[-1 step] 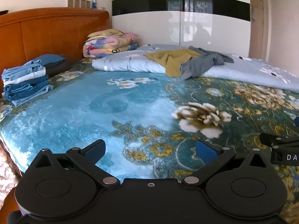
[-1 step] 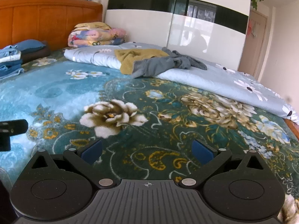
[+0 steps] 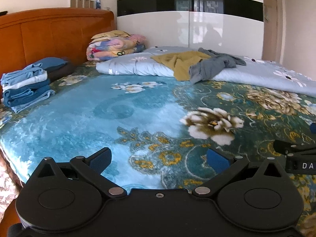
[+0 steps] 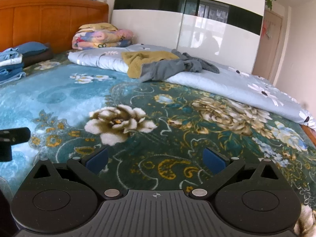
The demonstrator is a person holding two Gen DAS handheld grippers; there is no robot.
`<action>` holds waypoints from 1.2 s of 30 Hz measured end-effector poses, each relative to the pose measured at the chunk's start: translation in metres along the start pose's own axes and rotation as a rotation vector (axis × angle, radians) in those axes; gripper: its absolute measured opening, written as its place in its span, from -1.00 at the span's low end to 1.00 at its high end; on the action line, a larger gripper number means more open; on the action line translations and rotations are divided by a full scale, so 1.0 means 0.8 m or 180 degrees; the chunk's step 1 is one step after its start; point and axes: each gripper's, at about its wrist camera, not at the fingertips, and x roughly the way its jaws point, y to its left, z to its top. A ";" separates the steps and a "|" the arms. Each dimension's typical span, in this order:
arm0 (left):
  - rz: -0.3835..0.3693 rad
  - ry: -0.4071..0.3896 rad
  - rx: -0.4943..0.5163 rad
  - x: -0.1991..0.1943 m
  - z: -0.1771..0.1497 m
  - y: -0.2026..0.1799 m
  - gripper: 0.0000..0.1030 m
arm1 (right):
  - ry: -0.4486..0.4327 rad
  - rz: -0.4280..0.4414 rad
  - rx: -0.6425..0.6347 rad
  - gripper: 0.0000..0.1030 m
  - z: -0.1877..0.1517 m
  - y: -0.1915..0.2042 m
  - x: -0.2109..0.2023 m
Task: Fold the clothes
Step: 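Move both tools toward the grey sweatshirt on the pillow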
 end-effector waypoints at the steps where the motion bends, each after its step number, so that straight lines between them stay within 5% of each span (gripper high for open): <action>1: -0.0001 -0.0018 -0.0011 0.000 0.000 0.000 0.98 | 0.0006 0.0008 0.0004 1.00 0.000 0.000 0.001; 20: -0.0034 -0.0078 -0.0023 0.019 0.024 0.016 0.98 | 0.0128 0.0239 0.0236 1.00 0.018 -0.002 0.038; 30: -0.0019 -0.0036 -0.0081 0.061 0.073 0.058 0.98 | -0.0153 0.0201 0.0292 1.00 0.073 0.005 0.077; 36: -0.0088 -0.0280 -0.0129 0.084 0.106 0.085 0.98 | -0.0209 0.0254 0.0309 0.99 0.110 0.009 0.111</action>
